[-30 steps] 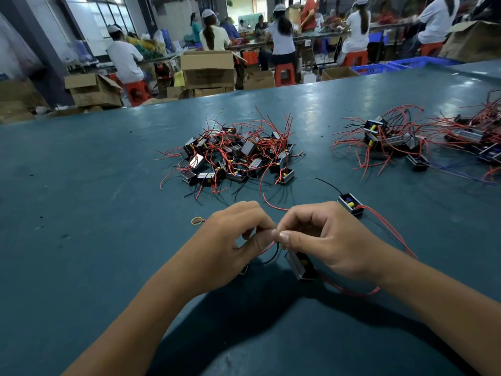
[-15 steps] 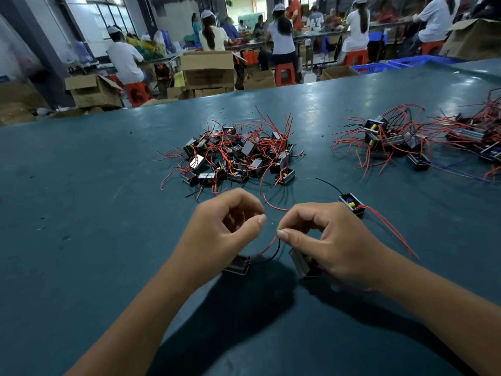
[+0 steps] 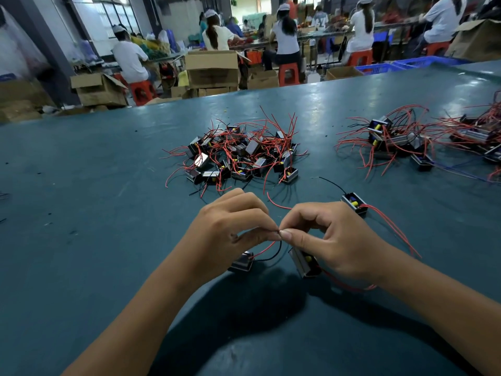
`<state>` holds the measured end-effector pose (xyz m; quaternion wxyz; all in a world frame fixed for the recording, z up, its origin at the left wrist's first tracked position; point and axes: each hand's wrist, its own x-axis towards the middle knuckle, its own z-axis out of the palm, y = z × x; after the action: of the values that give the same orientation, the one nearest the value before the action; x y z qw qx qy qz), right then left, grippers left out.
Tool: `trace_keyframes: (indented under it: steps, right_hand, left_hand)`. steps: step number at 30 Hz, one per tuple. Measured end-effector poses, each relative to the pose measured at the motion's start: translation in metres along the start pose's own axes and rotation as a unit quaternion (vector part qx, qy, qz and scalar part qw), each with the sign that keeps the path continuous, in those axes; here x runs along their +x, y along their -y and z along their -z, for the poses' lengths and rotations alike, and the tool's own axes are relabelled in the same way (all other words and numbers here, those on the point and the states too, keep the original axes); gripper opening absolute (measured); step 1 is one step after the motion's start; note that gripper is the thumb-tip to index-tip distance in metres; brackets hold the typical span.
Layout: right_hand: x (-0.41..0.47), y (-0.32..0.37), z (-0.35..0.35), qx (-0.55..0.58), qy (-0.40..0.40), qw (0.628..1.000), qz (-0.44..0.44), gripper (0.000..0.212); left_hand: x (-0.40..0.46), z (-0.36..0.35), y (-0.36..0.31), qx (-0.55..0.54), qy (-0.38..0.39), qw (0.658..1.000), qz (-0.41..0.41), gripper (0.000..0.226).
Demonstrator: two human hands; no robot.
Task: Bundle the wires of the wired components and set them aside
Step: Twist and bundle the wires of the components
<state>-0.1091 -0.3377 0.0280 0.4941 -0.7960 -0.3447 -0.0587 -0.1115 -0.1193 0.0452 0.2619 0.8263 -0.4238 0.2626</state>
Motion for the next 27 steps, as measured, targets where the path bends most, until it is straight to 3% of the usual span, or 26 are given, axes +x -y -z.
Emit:
trace_keyframes:
  steps: [4,7,14,17,23,25,27]
  right_hand:
    - [0.000,0.002,0.001,-0.038,-0.003,0.999,0.033,0.004]
    - [0.000,0.004,0.001,-0.055,-0.008,0.997,0.056,0.005]
    - [-0.001,0.009,0.001,-0.094,-0.027,0.992,0.085,0.004]
    - [-0.001,0.009,0.002,-0.099,-0.029,0.991,0.087,0.003]
    - [-0.002,0.009,-0.001,-0.129,-0.031,0.985,0.106,0.003]
    - [-0.002,0.008,-0.001,-0.138,-0.037,0.984,0.104,0.003]
    - [-0.002,0.007,0.000,-0.138,-0.048,0.985,0.094,0.003]
  left_hand:
    - [-0.002,-0.001,0.001,-0.082,0.027,0.994,0.067,0.014]
    - [-0.004,0.001,0.000,-0.187,0.060,0.967,0.160,0.016]
    - [-0.002,-0.003,-0.011,-0.387,0.091,0.847,0.354,0.022]
    - [-0.001,-0.005,-0.014,-0.450,0.092,0.792,0.403,0.019]
    - [0.001,-0.006,-0.021,-0.505,0.066,0.721,0.470,0.013]
    - [0.003,-0.008,-0.025,-0.509,0.053,0.716,0.475,0.016]
    - [0.004,-0.008,-0.026,-0.464,0.041,0.755,0.461,0.023]
